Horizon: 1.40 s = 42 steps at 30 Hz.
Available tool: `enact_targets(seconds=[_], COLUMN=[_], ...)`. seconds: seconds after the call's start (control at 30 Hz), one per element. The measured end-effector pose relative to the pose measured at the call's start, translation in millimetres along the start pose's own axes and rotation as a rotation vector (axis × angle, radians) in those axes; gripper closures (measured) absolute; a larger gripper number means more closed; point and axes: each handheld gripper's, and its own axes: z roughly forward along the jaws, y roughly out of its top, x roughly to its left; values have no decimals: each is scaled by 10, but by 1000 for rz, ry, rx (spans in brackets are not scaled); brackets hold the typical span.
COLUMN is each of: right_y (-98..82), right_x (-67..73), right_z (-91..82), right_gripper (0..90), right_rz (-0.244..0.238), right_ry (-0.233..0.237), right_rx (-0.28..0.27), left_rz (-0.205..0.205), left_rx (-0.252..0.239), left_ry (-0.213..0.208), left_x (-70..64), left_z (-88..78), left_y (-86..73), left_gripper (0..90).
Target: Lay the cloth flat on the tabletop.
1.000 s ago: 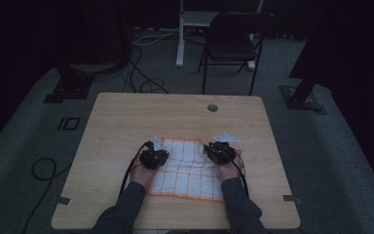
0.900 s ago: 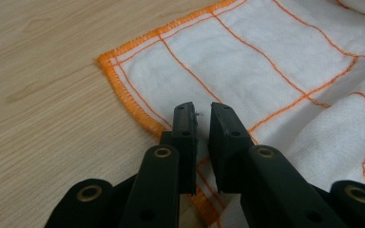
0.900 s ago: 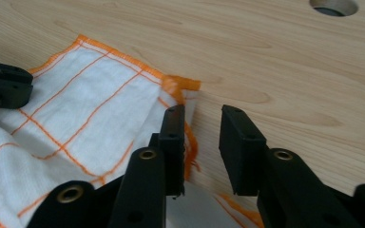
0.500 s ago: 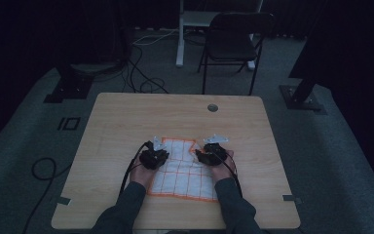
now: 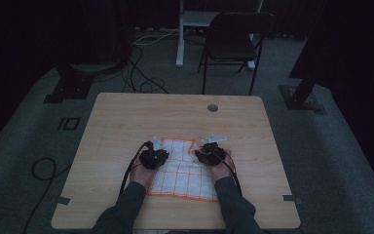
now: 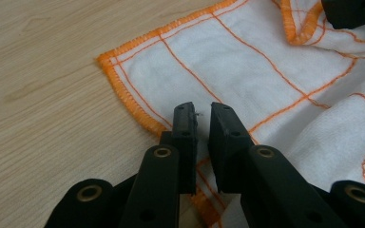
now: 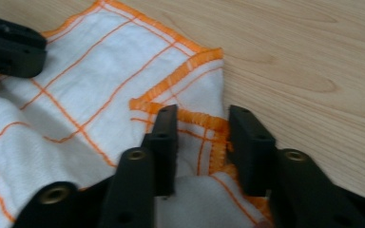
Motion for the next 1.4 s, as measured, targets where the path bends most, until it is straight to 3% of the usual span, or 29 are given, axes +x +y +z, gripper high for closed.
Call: enact_targets(seconds=[0.13, 0.27, 0.5, 0.7, 1.03, 1.1, 1.2, 1.4], right_y=[13, 40, 157, 239, 287, 303, 316, 265], right_x=[10, -21, -128, -312, -621, -654, -651, -582], right_z=[-33, -101, -297, -432, -501, -470, -433, -461], right_gripper=[799, 828, 848, 851, 851, 838, 726, 687], right_rz=[-16, -8, 2, 17, 51, 62, 81, 70], right_ry=[6, 6, -39, -95, -162, -168, -172, -159], right_rx=[-15, -49, -127, -151, -131, -124, -117, -130], left_rz=[-1, 1, -6, -17, -58, -69, -81, -102], left_rx=[-2, 1, -1, 6, 5, 3, 5, -2], left_ry=[0, 2, 6, 21, 60, 73, 94, 103], left_x=[2, 10, 22, 57, 134, 146, 170, 219], left_z=[1, 0, 4, 8, 59, 82, 107, 122], left_y=[-1, 0, 2, 13, 60, 79, 105, 105], left_gripper=[820, 821, 820, 820, 817, 816, 815, 806])
